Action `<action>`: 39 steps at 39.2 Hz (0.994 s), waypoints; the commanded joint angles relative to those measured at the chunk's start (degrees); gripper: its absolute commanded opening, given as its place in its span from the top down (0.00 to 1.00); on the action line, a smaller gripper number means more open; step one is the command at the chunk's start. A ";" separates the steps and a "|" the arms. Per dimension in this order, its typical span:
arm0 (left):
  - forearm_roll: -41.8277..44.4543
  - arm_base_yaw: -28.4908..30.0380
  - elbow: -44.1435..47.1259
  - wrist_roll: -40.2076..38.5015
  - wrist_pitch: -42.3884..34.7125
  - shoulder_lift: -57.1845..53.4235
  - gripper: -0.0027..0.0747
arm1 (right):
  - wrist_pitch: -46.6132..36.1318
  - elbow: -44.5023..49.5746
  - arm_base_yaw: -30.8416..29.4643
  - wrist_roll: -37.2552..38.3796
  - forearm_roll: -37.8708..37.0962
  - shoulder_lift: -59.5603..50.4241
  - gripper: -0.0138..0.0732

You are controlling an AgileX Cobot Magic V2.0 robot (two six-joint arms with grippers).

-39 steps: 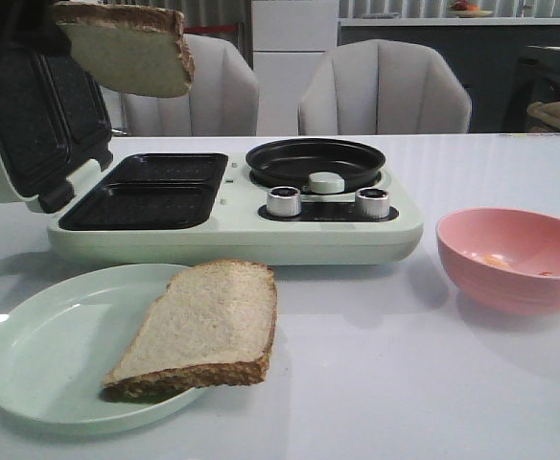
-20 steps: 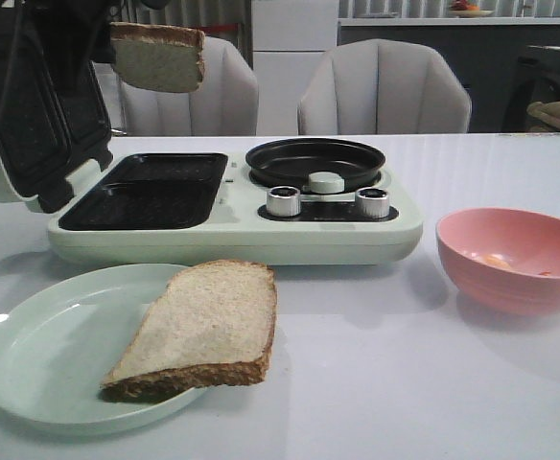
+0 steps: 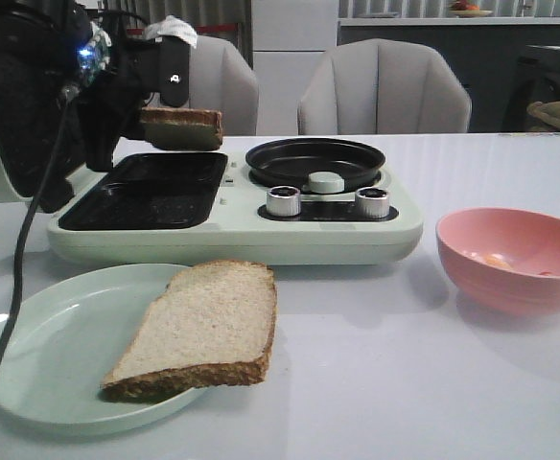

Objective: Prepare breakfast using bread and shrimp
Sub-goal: 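Lift the bread slice and carry it over the sandwich maker plates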

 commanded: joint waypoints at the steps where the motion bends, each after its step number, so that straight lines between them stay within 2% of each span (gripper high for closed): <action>1: 0.62 0.36 -1.91 -0.71 0.52 -2.27 0.81 | -4.41 -0.93 -0.31 -0.43 -0.36 -1.23 0.64; 13: -4.04 0.25 -1.56 -0.71 2.42 -1.58 0.80 | -4.41 -0.93 -0.31 -0.43 -0.36 -1.23 0.64; 20: -4.97 -0.38 2.08 -0.71 2.30 -2.18 0.80 | -4.41 -0.93 -0.31 -0.43 -0.36 -1.23 0.64; 23: -5.38 -0.48 3.69 -0.71 1.55 -2.56 0.77 | -4.41 -0.93 -0.31 -0.43 -0.36 -1.23 0.64; 26: -5.51 -0.48 4.65 -0.71 0.18 -2.79 0.65 | -4.41 -0.93 -0.31 -0.43 -0.36 -1.23 0.64; 29: -5.64 -0.48 5.17 -0.71 -1.22 -3.00 0.49 | -4.41 -0.93 -0.31 -0.43 -0.36 -1.23 0.64; 33: -6.68 -0.48 5.15 -0.71 -1.67 -3.16 0.21 | -4.41 -0.93 -0.31 -0.43 -0.36 -1.23 0.64; 36: -7.35 -0.60 5.15 -0.71 -1.17 -3.43 0.11 | -4.41 -0.93 -0.31 -0.43 -0.36 -1.23 0.64; 39: -8.56 -0.87 5.15 -0.71 -0.53 -4.45 0.11 | -4.41 -0.93 -0.31 -0.43 -0.36 -1.23 0.64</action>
